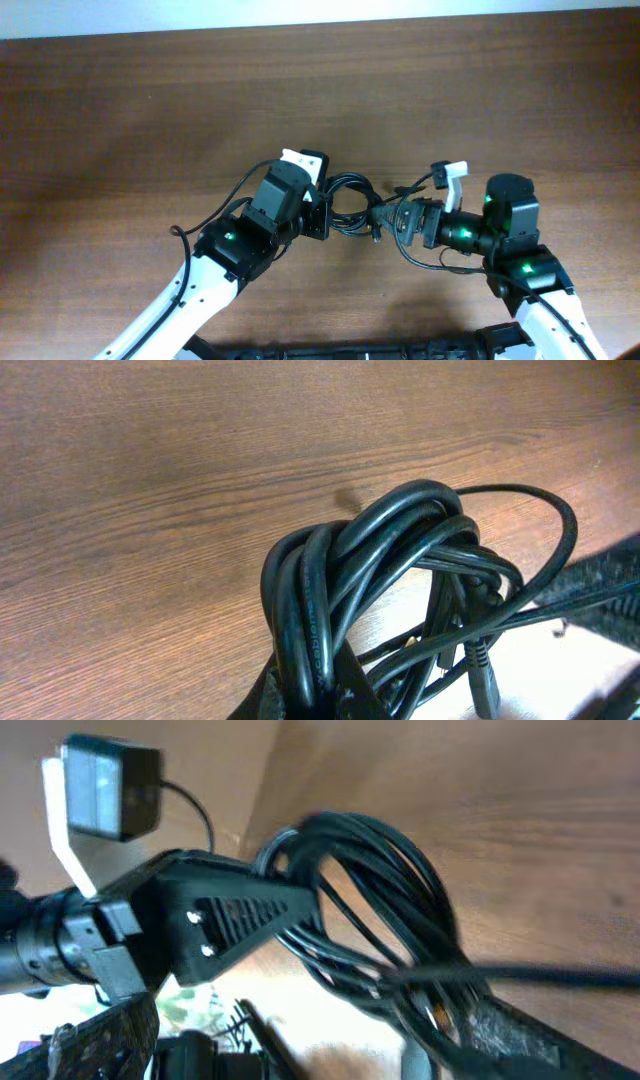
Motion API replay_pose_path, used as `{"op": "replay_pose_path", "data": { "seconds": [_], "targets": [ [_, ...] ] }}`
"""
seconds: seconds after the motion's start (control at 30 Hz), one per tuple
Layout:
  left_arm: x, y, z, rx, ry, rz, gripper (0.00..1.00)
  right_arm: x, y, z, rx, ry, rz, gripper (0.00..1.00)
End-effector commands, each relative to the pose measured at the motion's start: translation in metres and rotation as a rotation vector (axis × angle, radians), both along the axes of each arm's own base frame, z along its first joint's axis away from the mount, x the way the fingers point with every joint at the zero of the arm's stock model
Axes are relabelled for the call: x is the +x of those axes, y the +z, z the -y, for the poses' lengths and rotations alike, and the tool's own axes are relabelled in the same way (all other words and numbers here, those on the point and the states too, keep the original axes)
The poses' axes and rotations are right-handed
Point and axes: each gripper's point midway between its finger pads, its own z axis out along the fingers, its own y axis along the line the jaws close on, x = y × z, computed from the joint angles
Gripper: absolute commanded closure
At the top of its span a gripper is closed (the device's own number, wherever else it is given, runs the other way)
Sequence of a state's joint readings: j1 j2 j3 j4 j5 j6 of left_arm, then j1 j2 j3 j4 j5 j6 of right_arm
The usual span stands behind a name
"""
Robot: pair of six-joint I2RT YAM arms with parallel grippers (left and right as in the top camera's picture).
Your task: Untangle cables
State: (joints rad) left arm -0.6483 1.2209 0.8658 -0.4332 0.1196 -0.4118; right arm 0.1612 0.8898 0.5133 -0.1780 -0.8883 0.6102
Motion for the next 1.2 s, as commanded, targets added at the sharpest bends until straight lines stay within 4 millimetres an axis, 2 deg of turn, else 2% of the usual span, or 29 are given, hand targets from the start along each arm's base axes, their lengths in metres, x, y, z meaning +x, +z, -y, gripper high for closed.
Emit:
{"op": "replay_pose_path", "data": {
  "seconds": [0.0,0.1,0.23,0.33,0.43,0.73,0.77,0.8,0.83,0.87,0.9,0.97,1.07,1.17],
  "targets": [
    [-0.017,0.015,0.019,-0.066,-0.176,0.018,1.00,0.010,-0.003,-0.007,-0.053,-0.007,0.048,0.01],
    [-0.022,0.014,0.021,-0.067,-0.207,0.009,1.00,0.014,-0.016,-0.007,-0.103,0.011,0.067,0.01],
    [-0.023,0.014,0.020,-0.064,-0.210,0.008,1.00,0.018,-0.024,-0.005,-0.122,0.004,0.051,0.09],
    [-0.023,0.023,0.020,-0.078,-0.213,0.035,1.00,0.018,-0.025,-0.006,-0.136,0.017,0.076,0.24],
    [-0.025,0.036,0.019,-0.100,-0.213,0.070,1.00,0.018,-0.025,-0.006,-0.135,0.018,0.074,0.52],
    [-0.016,0.053,0.028,-0.180,-0.187,0.103,1.00,0.014,-0.023,-0.008,-0.098,0.019,0.028,0.82],
    [-0.014,0.055,0.028,-0.183,-0.181,0.117,1.00,0.015,-0.023,-0.008,-0.096,0.017,0.024,0.82],
    [-0.011,0.056,0.027,-0.178,-0.170,0.127,1.00,0.015,-0.023,-0.008,-0.089,0.010,0.008,0.76],
    [-0.005,0.054,0.021,-0.162,-0.120,0.129,1.00,0.015,-0.023,-0.008,-0.087,0.009,0.006,0.55],
    [0.006,0.047,0.006,-0.137,0.028,0.100,1.00,0.015,-0.023,-0.008,-0.087,0.009,0.006,0.30],
    [0.014,0.041,-0.010,-0.110,0.153,0.083,1.00,0.015,-0.023,-0.008,-0.087,0.009,0.006,0.24],
    [0.026,0.031,-0.045,-0.065,0.417,0.061,1.00,0.015,-0.023,-0.008,-0.088,0.008,0.006,0.04],
    [0.037,0.031,-0.065,-0.151,0.586,0.005,1.00,0.019,-0.026,-0.005,-0.091,-0.032,-0.025,0.01],
    [0.041,0.033,-0.062,-0.266,0.581,-0.080,1.00,0.027,-0.030,-0.003,-0.067,-0.095,-0.097,0.01]
  ]
}}
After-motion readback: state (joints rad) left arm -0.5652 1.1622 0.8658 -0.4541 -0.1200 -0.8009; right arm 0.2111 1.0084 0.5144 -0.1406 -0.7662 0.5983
